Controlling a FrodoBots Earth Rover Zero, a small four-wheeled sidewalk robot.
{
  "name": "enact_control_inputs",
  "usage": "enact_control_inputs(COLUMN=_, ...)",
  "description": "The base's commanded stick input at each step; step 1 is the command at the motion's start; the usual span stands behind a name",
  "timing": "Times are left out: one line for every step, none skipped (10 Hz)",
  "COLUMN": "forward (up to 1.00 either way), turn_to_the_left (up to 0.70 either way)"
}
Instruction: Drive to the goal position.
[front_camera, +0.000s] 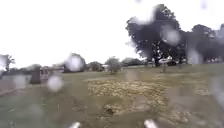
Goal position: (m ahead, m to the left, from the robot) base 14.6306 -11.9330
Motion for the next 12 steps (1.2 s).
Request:
enact_control_inputs(forward=0.98, turn_to_the_left=0.01)
enact_control_inputs(forward=0.98, turn_to_the_left=0.01)
enact_control_inputs(forward=0.98, turn_to_the_left=0.01)
enact_control_inputs(forward=0.98, turn_to_the_left=0.01)
enact_control_inputs(forward=0.98, turn_to_the_left=0.01)
enact_control_inputs(forward=0.98, turn_to_the_left=0.01)
enact_control_inputs(forward=0.98, turn_to_the_left=0.01)
enact_control_inputs(forward=0.98, turn_to_the_left=0.01)
enact_control_inputs(forward=0.98, turn_to_the_left=0.01)
enact_control_inputs(forward=0.98, turn_to_the_left=0.01)
enact_control_inputs(forward=0.98, turn_to_the_left=0.01)
enact_control_inputs(forward=0.98, turn_to_the_left=0.01)
